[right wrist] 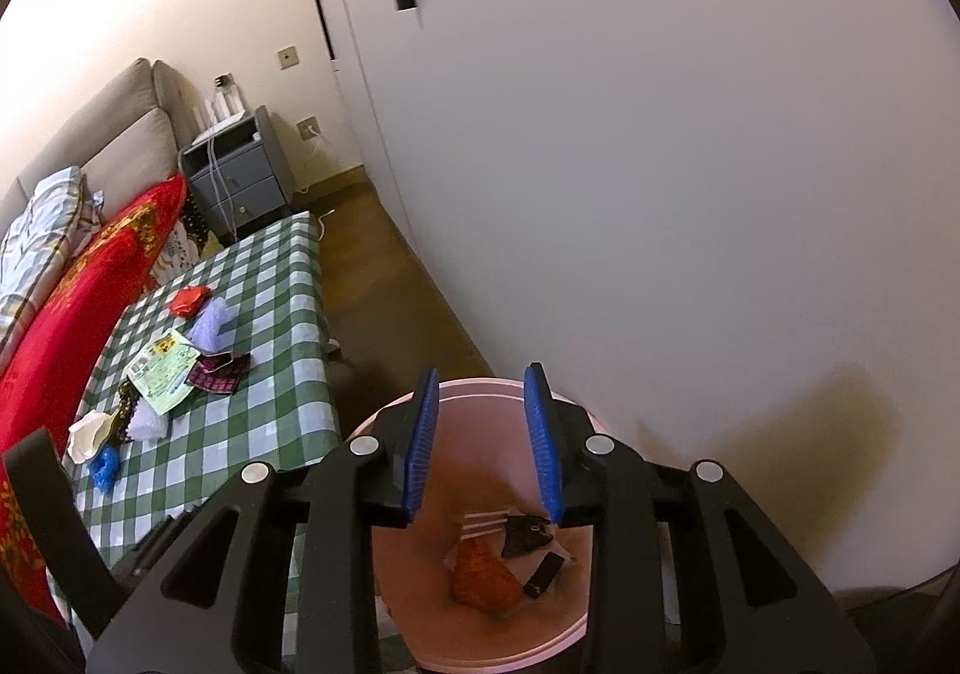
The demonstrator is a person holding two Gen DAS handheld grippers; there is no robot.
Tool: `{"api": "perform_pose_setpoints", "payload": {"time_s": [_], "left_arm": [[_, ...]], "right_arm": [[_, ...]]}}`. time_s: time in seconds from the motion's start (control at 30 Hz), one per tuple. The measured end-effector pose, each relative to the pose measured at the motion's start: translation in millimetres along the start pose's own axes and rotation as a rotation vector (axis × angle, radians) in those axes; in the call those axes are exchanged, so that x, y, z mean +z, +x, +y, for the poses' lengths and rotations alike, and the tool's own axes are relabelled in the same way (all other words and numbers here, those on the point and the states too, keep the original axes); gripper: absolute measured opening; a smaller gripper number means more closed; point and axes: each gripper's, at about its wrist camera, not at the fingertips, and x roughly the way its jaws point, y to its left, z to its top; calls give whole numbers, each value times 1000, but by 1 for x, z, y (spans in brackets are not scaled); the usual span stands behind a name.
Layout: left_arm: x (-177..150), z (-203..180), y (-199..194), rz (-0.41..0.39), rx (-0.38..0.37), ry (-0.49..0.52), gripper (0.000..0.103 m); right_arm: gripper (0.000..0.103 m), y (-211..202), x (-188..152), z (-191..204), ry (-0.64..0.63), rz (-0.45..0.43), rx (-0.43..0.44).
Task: Collect trash
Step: 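Open both grippers to drop the items into the pink bucket, then grasp the blue plastic bag and white tissue with the left gripper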
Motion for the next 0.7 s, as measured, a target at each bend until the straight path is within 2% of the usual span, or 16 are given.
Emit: {"api": "perform_pose_setpoints", "payload": {"time_s": [0.3,0.7], "left_arm": [[10,46,-23,-77,101,-49,43],[20,116,-54,-193,298,-153,40]], "right_arm": [[31,9,-6,34,-55,-10,80],[31,42,-8,93,-114,-14,251]]}}
